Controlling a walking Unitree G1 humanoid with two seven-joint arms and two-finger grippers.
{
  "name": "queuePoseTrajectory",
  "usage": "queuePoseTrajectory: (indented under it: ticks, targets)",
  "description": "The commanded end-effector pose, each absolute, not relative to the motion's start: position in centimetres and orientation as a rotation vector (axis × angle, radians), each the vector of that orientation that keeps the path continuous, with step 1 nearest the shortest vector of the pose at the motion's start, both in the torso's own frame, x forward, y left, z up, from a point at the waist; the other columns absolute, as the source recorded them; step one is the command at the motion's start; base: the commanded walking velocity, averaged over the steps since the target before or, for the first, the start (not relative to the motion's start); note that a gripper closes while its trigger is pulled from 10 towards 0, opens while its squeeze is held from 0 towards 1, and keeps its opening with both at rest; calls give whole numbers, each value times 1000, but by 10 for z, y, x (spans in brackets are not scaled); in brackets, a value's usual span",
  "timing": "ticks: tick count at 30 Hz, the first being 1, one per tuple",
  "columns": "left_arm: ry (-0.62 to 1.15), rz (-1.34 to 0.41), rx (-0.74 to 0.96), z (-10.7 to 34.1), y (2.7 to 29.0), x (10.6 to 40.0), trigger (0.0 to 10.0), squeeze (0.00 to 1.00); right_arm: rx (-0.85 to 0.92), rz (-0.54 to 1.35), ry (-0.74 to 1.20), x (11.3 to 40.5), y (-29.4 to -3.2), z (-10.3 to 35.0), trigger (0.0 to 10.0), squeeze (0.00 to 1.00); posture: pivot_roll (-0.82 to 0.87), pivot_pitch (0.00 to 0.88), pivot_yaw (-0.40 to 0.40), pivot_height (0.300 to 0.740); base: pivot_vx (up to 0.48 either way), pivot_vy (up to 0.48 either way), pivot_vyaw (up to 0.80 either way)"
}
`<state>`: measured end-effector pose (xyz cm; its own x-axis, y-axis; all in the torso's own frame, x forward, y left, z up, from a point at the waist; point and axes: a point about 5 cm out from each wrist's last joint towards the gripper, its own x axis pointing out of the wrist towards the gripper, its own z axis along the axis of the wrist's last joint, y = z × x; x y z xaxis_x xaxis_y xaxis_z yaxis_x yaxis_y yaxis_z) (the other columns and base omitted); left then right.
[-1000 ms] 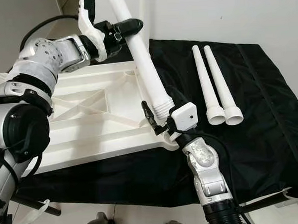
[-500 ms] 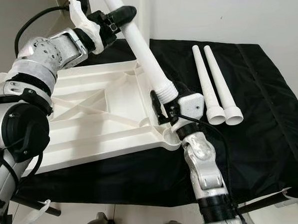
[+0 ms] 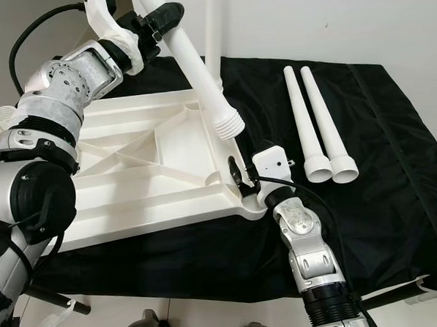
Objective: Building children table
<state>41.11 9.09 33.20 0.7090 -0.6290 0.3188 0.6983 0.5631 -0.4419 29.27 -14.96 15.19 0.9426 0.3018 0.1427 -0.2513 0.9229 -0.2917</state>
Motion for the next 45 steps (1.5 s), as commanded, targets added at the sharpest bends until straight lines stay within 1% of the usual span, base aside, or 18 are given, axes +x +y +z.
queuePoseTrajectory:
  ticks: [1,2,3,9,10,11,13,15,19,21,22,23,25,34,39,42,45]
  targets:
    - [-158,-771,-519,331,90,411,10000,0,-277,297,-224,296,-148,164,10000,0,-1,1,74,740,0,0,0]
    - [-158,-771,-519,331,90,411,10000,0,-277,297,-224,296,-148,164,10000,0,-1,1,74,740,0,0,0]
    - [-161,-745,-467,329,89,411,10000,0,-283,301,-257,300,-145,174,10000,0,-4,0,94,740,0,0,0]
    - [-166,-746,-462,329,87,410,10000,0,-275,299,-282,304,-145,182,10000,0,-4,0,98,740,0,0,0]
    - [-173,-745,-438,327,84,409,10000,0,-261,293,-296,307,-145,187,10000,0,4,0,81,740,0,0,0]
    - [-195,-757,-378,323,75,406,10000,0,-228,300,-295,310,-140,189,10000,0,16,0,37,740,0,0,0]
    - [-239,-785,-274,319,64,400,10000,0,-184,312,-283,312,-133,188,10000,0,31,0,8,740,0,0,0]
    - [-276,-816,-217,318,56,395,10000,0,-160,313,-277,312,-130,189,10000,0,38,0,-8,740,0,0,0]
    - [-311,-836,-190,319,51,390,10000,0,-148,310,-278,313,-129,190,10000,0,44,0,-25,740,0,0,0]
    - [-367,-851,-136,319,42,383,10000,0,-132,302,-282,317,-126,195,10000,0,50,0,-35,740,0,0,0]
    - [-367,-851,-136,319,42,383,10000,0,-132,302,-282,317,-126,195,10000,0,50,0,-35,740,0,0,0]
    - [-381,-870,-120,318,36,378,10000,0,-132,300,-282,319,-125,197,10000,0,55,0,-41,740,0,0,0]
    - [-401,-899,-103,319,28,370,10000,0,-143,303,-271,323,-122,197,10000,0,56,0,-40,740,0,0,0]
    - [-436,-948,-62,315,16,356,10000,0,-162,285,-248,332,-118,195,10000,0,57,0,-49,740,0,0,0]
    - [-442,-967,-41,310,11,351,10000,0,-177,254,-236,336,-117,195,10000,0,36,0,-31,740,0,0,0]
    - [-437,-990,-42,307,8,347,10000,0,-183,236,-241,338,-117,198,10000,0,4,0,12,740,0,0,0]
    - [-422,-1014,-32,302,4,343,10000,0,-193,219,-244,339,-121,198,10000,0,-1,0,27,740,0,0,0]
